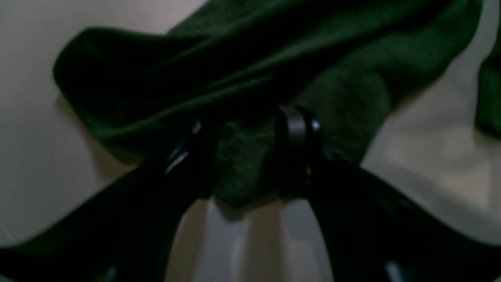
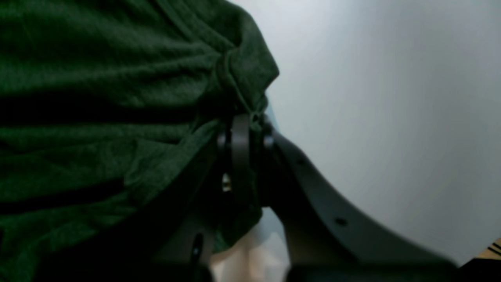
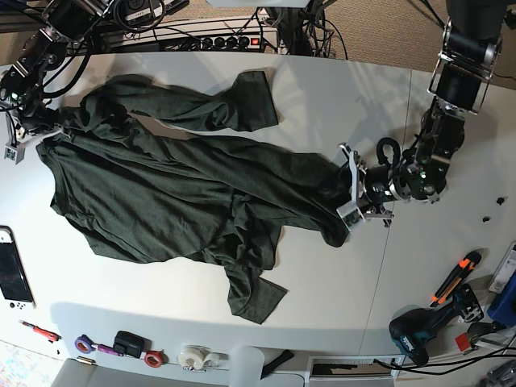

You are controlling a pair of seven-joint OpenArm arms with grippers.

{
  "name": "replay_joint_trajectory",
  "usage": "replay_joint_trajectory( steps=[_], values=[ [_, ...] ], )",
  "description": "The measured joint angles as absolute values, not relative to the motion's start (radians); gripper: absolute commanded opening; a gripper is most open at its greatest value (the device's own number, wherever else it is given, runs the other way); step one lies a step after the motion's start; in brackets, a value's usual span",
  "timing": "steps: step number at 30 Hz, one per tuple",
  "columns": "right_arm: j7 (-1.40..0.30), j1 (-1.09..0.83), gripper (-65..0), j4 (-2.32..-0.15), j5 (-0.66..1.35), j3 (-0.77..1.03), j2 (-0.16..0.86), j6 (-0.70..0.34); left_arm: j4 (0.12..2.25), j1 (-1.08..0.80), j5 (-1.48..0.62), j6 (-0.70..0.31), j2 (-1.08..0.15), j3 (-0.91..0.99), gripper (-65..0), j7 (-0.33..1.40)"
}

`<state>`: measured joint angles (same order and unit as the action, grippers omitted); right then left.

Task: Layout the t-shirt on the table in an organized manner, then fold the t-shirt properly
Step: 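Drag the held shirt edge away from the right gripper with the left gripper, then regrasp the shirt fabric with the left gripper and pull it outward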

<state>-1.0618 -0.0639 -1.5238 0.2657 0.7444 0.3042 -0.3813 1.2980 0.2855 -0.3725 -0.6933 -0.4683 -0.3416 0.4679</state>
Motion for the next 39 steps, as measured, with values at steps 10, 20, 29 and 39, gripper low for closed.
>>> replay_joint_trajectory(
  steps=[10, 20, 29, 39],
  values=[
    [-1.062, -0.064, -65.0, -1.524, 0.266, 0.744, 0.304, -0.381, 1.297, 0.275, -0.252, -0.663, -0.471, -0.345, -42.5, 0.397],
    [-1.062, -0.064, -65.0, -1.524, 0.266, 0.744, 0.304, -0.381, 1.283, 0.241, -0.236, -0.63, -0.471, -0.341, -61.0, 0.329],
    [-1.063, -0.064, -65.0, -1.524, 0.27, 0.744, 0.304, -0.381, 1.276, 0.193, -0.286, -0.622, -0.472, -0.339, -65.0, 0.201],
    [-1.065, -0.097, -65.0, -1.524, 0.373, 0.744, 0.304, -0.381, 1.325, 0.183, -0.644, -0.693, -0.466, -0.142, -65.0, 0.167]
  ],
)
